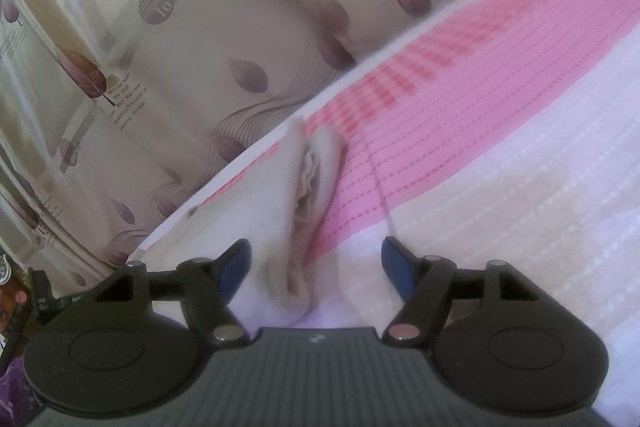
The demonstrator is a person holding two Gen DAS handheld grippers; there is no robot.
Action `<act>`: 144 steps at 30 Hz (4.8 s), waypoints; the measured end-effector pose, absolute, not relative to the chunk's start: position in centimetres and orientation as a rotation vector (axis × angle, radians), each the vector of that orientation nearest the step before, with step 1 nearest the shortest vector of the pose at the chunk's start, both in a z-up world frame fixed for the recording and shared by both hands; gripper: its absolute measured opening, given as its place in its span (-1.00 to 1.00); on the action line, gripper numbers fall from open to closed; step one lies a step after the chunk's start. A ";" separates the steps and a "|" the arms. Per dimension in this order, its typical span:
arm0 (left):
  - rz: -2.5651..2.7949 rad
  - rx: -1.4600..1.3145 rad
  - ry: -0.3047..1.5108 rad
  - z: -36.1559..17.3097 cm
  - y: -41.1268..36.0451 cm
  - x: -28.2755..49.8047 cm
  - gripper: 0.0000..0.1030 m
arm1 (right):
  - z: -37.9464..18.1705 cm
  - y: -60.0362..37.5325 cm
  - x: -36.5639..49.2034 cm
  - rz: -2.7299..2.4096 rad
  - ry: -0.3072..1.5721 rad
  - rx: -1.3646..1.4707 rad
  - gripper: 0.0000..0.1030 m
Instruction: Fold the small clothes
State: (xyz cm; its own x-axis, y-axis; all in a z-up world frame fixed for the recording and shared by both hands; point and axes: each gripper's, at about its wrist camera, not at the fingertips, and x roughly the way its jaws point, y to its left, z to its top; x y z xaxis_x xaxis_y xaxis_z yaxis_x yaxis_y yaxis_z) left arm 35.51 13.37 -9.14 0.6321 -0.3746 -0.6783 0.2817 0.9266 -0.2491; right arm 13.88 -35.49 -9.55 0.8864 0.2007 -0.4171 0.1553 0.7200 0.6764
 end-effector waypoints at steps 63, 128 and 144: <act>-0.342 0.045 0.487 4.1 -2.7 24.0 0.99 | -6.9 -35.3 11.8 0.343 0.278 0.976 0.61; -0.610 -0.324 0.650 -7.8 -3.1 19.8 0.99 | -5.2 -37.3 30.8 0.325 0.723 0.768 -0.56; -0.653 -0.321 0.692 -8.4 -4.4 19.2 1.00 | -6.1 -40.8 30.1 0.263 0.686 0.737 -0.41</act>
State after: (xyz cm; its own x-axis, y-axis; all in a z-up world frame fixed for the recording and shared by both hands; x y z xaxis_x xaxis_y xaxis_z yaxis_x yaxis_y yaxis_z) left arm 19.24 -4.35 -8.41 0.5843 -0.6507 -0.4850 0.4470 0.7568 -0.4768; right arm 30.09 -40.75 -6.09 0.7534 0.4488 -0.4805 0.0130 0.7205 0.6933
